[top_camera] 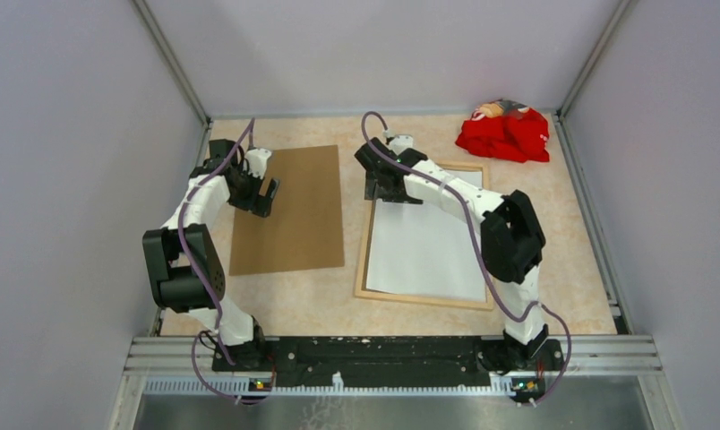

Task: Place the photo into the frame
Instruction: Turn over the photo from the photo frame, then turn over the photo frame item at the center of the board, then place the photo frame item in the photo frame.

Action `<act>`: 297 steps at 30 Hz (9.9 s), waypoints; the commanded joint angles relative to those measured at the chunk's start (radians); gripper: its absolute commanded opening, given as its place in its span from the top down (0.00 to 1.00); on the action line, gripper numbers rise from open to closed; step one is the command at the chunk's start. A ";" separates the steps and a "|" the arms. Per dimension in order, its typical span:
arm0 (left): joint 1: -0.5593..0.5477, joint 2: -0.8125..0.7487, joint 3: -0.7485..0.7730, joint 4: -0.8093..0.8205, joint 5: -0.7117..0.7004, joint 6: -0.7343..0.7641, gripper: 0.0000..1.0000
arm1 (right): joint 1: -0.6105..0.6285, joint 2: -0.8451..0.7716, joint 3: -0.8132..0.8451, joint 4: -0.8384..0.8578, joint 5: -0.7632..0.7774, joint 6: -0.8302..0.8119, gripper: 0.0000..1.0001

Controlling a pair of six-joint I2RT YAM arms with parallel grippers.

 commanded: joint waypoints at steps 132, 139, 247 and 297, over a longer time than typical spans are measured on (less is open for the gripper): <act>-0.166 -0.707 -0.136 -0.193 0.611 0.781 0.02 | -0.150 -0.119 0.002 0.761 -0.817 0.705 1.00; -0.237 -0.765 -0.248 0.059 0.489 0.723 0.06 | -0.111 -0.152 -0.022 0.810 -0.824 0.735 1.00; -0.265 -0.742 0.144 0.449 0.415 0.051 0.01 | -0.164 -0.550 -0.009 0.598 -0.740 -0.331 1.00; -0.285 -0.267 -0.093 0.183 0.450 0.088 0.02 | -0.931 -0.656 -0.925 0.953 -1.433 0.047 1.00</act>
